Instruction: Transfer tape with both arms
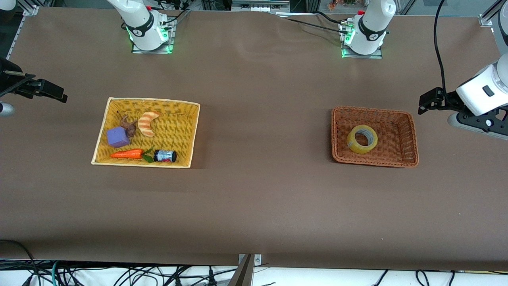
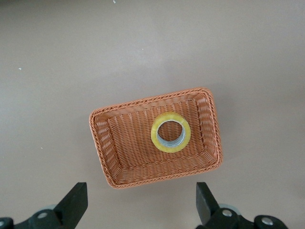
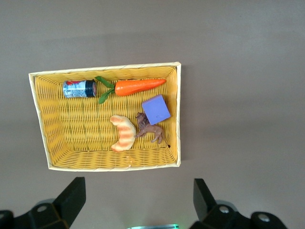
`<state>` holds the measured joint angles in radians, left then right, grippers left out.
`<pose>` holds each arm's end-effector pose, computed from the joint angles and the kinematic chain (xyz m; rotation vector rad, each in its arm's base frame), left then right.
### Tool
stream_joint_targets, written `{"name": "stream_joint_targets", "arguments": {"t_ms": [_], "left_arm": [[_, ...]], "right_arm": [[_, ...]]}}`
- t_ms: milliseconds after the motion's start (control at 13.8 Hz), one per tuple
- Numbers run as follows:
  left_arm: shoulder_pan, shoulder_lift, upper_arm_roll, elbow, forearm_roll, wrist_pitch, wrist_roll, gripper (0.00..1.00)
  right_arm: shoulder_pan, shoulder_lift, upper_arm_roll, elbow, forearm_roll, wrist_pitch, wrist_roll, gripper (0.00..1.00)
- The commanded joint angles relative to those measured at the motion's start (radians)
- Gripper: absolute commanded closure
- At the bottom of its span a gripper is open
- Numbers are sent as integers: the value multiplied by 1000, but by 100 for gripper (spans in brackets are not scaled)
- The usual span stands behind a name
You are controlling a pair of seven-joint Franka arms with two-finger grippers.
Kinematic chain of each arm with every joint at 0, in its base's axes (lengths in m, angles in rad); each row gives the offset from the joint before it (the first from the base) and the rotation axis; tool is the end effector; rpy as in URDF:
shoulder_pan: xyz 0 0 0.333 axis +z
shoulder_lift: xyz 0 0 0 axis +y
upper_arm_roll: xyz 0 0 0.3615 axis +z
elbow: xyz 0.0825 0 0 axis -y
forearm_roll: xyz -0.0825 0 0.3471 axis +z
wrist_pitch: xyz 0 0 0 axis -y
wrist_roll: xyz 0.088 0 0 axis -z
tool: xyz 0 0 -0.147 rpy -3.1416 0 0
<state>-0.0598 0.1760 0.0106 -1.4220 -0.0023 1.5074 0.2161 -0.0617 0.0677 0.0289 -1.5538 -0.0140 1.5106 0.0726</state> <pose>0.5673 -0.0289 0.5931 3.1029 -0.4142 -0.1413 0.5284 -0.0200 0.5971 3.1182 -0.1645 -0.1729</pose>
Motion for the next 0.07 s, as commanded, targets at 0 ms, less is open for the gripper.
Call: {"name": "stream_joint_targets", "arguments": {"t_ms": [0], "left_arm": [[-3, 14, -3, 34, 24, -27, -15, 0]], "right_arm": [[0, 9, 3, 24, 2, -6, -7, 0]]}}
